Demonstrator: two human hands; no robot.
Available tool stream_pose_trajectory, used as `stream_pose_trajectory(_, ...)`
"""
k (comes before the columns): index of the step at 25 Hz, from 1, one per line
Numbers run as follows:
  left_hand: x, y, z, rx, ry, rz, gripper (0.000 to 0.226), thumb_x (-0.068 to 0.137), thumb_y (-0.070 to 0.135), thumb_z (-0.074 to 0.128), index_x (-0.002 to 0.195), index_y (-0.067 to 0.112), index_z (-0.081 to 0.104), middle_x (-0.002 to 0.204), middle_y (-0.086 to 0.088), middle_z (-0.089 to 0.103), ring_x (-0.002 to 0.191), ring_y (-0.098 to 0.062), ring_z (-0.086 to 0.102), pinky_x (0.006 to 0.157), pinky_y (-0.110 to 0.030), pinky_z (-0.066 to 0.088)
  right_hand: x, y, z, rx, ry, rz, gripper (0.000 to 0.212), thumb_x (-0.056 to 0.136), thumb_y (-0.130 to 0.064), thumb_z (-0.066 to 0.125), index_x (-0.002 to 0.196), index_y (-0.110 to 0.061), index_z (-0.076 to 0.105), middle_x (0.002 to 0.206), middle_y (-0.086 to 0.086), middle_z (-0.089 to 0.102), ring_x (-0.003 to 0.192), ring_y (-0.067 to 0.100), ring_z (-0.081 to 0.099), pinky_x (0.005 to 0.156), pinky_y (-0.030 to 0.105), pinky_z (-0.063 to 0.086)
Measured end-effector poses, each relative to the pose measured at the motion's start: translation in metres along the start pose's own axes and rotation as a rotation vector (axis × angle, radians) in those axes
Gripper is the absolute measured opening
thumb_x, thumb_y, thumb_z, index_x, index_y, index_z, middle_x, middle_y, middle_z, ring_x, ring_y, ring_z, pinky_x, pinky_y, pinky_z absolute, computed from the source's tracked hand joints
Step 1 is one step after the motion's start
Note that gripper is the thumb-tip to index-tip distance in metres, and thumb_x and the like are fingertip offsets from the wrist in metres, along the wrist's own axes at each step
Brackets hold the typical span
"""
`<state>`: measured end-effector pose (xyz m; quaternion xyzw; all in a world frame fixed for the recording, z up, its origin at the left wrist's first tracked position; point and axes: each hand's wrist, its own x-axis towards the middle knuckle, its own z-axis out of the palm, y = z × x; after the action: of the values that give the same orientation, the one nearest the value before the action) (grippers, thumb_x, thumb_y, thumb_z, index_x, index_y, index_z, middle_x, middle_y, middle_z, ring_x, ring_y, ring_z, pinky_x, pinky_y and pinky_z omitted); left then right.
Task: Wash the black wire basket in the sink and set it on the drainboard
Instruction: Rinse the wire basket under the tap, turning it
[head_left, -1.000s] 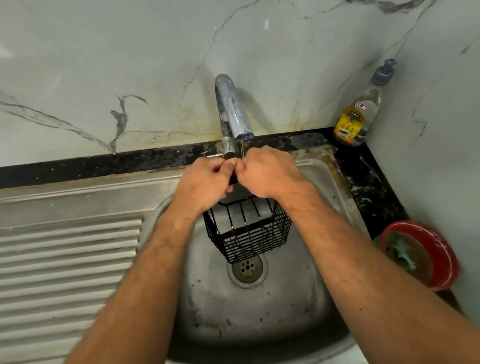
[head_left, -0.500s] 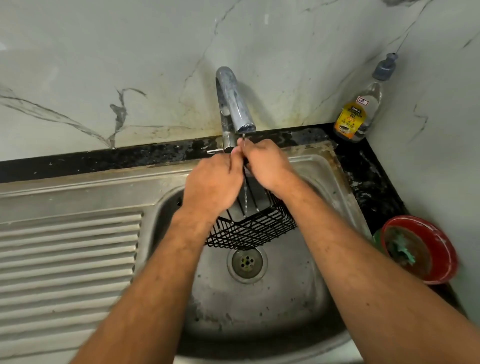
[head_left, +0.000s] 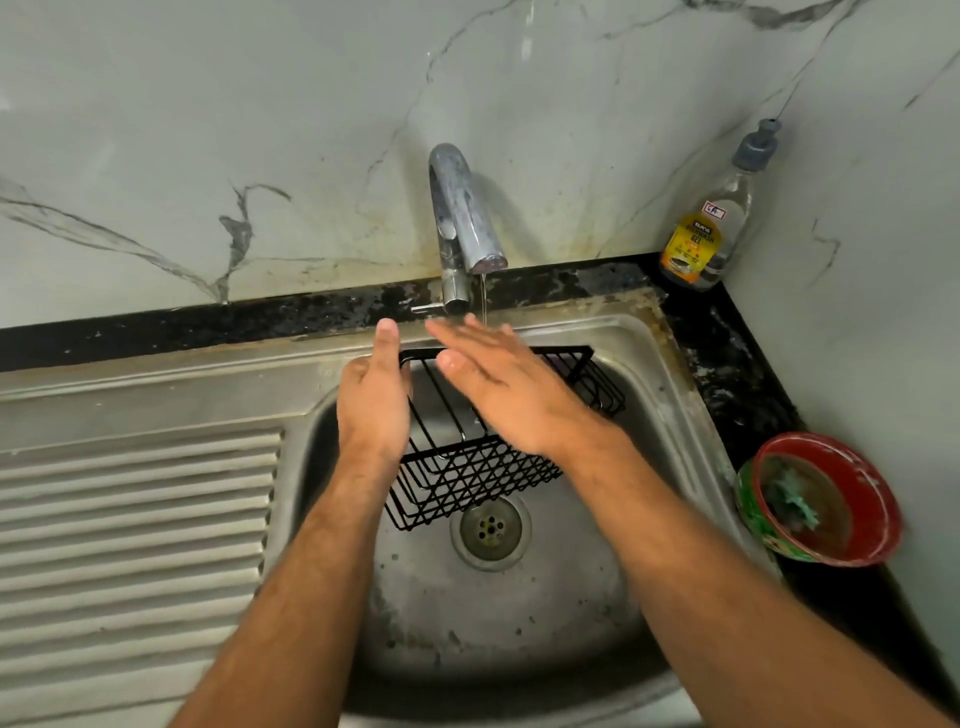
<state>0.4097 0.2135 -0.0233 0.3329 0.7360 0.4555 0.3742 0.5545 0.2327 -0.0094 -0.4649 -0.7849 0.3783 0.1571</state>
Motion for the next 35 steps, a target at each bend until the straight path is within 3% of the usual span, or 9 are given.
stream_pose_trajectory(3, 0.001, -0.002, -0.001, -0.098, 0.018, -0.028, 0.087, 0.080, 0.081, 0.043, 0.096, -0.002, 0.063, 0.088, -0.025, 0.064, 0.084, -0.045, 0.059, 0.087, -0.050, 0.047, 0.000, 0.008, 0.003, -0.116, 0.026, -0.200, 0.055, 0.106, -0.052, 0.026, 0.158, -0.035, 0.018, 0.166, -0.010, 0.017, 0.154, 0.007, 0.004, 0.126, 0.038, -0.004)
stream_pose_trajectory(11, -0.004, -0.011, 0.003, -0.140, 0.071, -0.072, 0.052, 0.100, 0.061, 0.046, 0.064, 0.024, 0.038, 0.060, 0.003, 0.039, 0.055, -0.015, 0.034, 0.059, -0.033, 0.031, 0.003, 0.048, -0.010, -0.173, 0.026, 0.334, 0.081, 0.090, -0.082, 0.022, 0.158, -0.039, 0.017, 0.167, -0.008, 0.010, 0.154, 0.013, -0.003, 0.123, 0.048, -0.009)
stream_pose_trajectory(16, 0.011, -0.003, 0.003, -0.112, 0.029, -0.105, 0.060, 0.098, 0.067, 0.043, 0.099, 0.013, 0.068, 0.103, 0.002, 0.069, 0.103, -0.022, 0.063, 0.101, -0.043, 0.049, 0.011, -0.010, 0.007, -0.141, -0.040, -0.032, 0.067, 0.101, -0.063, 0.028, 0.159, -0.031, 0.018, 0.167, -0.006, 0.015, 0.154, 0.012, 0.005, 0.126, 0.046, 0.002)
stream_pose_trajectory(20, 0.022, -0.004, -0.005, -0.185, 0.006, -0.124, 0.059, 0.091, 0.070, 0.047, 0.085, 0.018, 0.075, 0.093, -0.006, 0.078, 0.099, -0.030, 0.071, 0.101, -0.049, 0.052, 0.000, 0.004, 0.015, -0.328, 0.261, -0.466, 0.059, 0.102, -0.048, 0.038, 0.150, -0.013, 0.044, 0.154, 0.007, 0.045, 0.145, 0.019, 0.038, 0.121, 0.037, 0.030)
stream_pose_trajectory(23, 0.020, -0.010, -0.005, -0.254, -0.023, -0.192, 0.090, 0.076, 0.080, 0.048, 0.118, 0.002, 0.068, 0.117, -0.026, 0.069, 0.112, -0.048, 0.062, 0.109, -0.062, 0.043, -0.012, 0.044, 0.015, -0.340, 0.430, -0.504, 0.060, 0.103, -0.052, 0.032, 0.141, -0.014, 0.057, 0.141, 0.008, 0.060, 0.134, 0.020, 0.054, 0.112, 0.042, 0.041)
stream_pose_trajectory(27, 0.009, -0.014, 0.002, -0.275, -0.004, -0.200, 0.083, 0.082, 0.076, 0.048, 0.116, 0.002, 0.065, 0.113, -0.029, 0.065, 0.096, -0.034, 0.055, 0.106, -0.059, 0.042, -0.012, 0.045, 0.001, -0.113, 0.267, 0.039, 0.080, 0.095, -0.074, 0.014, 0.151, -0.025, 0.043, 0.157, -0.005, 0.041, 0.147, 0.008, 0.031, 0.123, 0.045, 0.023)
stream_pose_trajectory(29, 0.007, -0.014, 0.004, -0.243, 0.000, -0.181, 0.090, 0.082, 0.077, 0.045, 0.131, 0.003, 0.060, 0.131, -0.028, 0.061, 0.120, -0.046, 0.058, 0.110, -0.060, 0.040, -0.004, 0.020, -0.005, -0.205, 0.067, 0.192, 0.091, 0.088, -0.080, 0.005, 0.158, -0.026, 0.022, 0.166, -0.006, 0.018, 0.153, 0.013, 0.011, 0.126, 0.049, 0.004)
stream_pose_trajectory(32, 0.008, -0.011, 0.002, -0.316, -0.066, -0.166, 0.093, 0.069, 0.088, 0.048, 0.128, 0.019, 0.067, 0.126, -0.011, 0.070, 0.118, -0.029, 0.065, 0.110, -0.052, 0.045, 0.000, -0.016, 0.001, -0.310, -0.033, -0.009, 0.079, 0.095, -0.073, 0.010, 0.160, -0.028, 0.009, 0.167, -0.007, 0.005, 0.155, 0.016, 0.000, 0.125, 0.046, -0.002)
stream_pose_trajectory(35, 0.014, -0.010, -0.006, -0.260, -0.043, -0.126, 0.060, 0.088, 0.075, 0.048, 0.081, 0.020, 0.070, 0.083, 0.002, 0.073, 0.080, -0.017, 0.066, 0.085, -0.038, 0.050, -0.001, -0.012, -0.007, -0.210, -0.075, -0.142, 0.062, 0.100, -0.065, 0.021, 0.157, -0.040, 0.015, 0.166, -0.012, 0.012, 0.153, 0.010, 0.005, 0.123, 0.038, -0.001)
